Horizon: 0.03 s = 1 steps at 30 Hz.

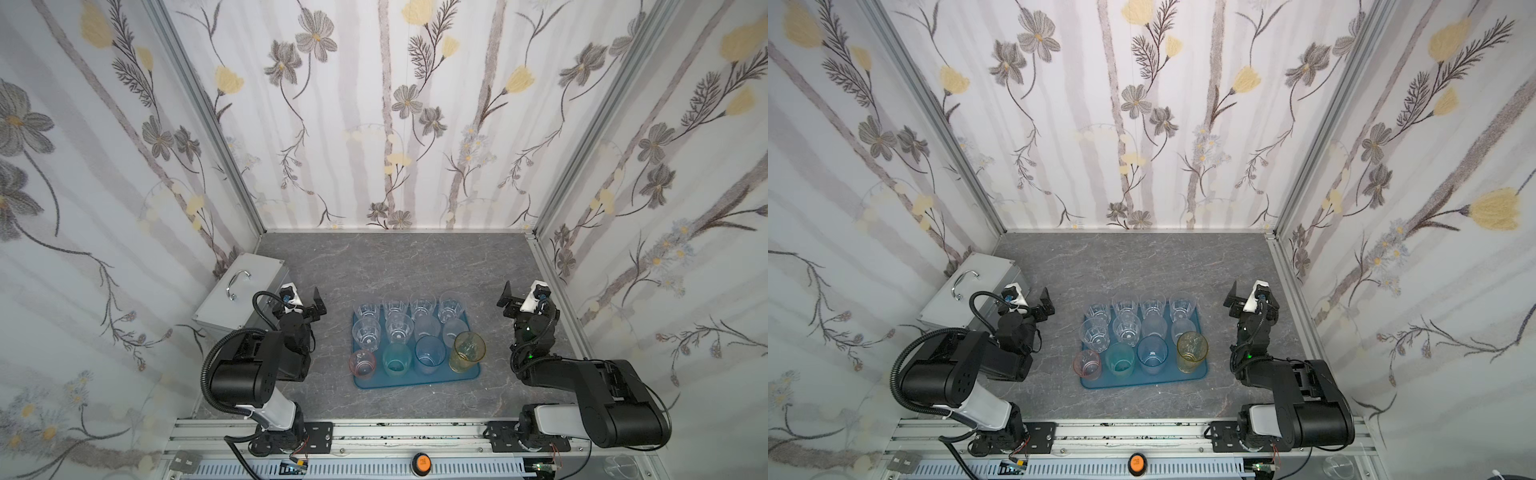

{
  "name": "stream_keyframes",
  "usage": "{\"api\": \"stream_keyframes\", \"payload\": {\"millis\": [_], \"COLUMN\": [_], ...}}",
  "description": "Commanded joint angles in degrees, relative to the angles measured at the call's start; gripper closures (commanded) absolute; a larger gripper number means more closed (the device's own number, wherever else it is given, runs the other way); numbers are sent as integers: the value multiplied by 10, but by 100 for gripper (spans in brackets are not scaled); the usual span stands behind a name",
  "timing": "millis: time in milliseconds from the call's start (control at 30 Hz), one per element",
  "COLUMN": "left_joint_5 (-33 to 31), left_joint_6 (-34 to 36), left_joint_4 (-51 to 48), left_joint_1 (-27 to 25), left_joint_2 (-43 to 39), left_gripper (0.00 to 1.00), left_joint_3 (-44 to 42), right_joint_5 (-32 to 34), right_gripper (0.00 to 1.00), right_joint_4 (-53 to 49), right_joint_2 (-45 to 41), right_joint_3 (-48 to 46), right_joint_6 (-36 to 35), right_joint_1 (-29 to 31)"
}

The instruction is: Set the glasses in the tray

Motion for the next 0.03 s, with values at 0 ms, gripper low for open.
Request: {"api": "stream_keyframes", "payload": {"millis": [0], "left_joint_5": [6], "left_joint_6": [5], "left_joint_4": [23], "left_joint_1": [0], "left_joint_2": [1], "left_gripper": [0], "left_joint_3": [2], "right_joint_5": [-9], "right_gripper": [0], "right_joint_4": [15], "right_joint_2": [-1], "right_joint_3": [5], "right_joint_6": [-14], "right_joint_1": [-2]}}
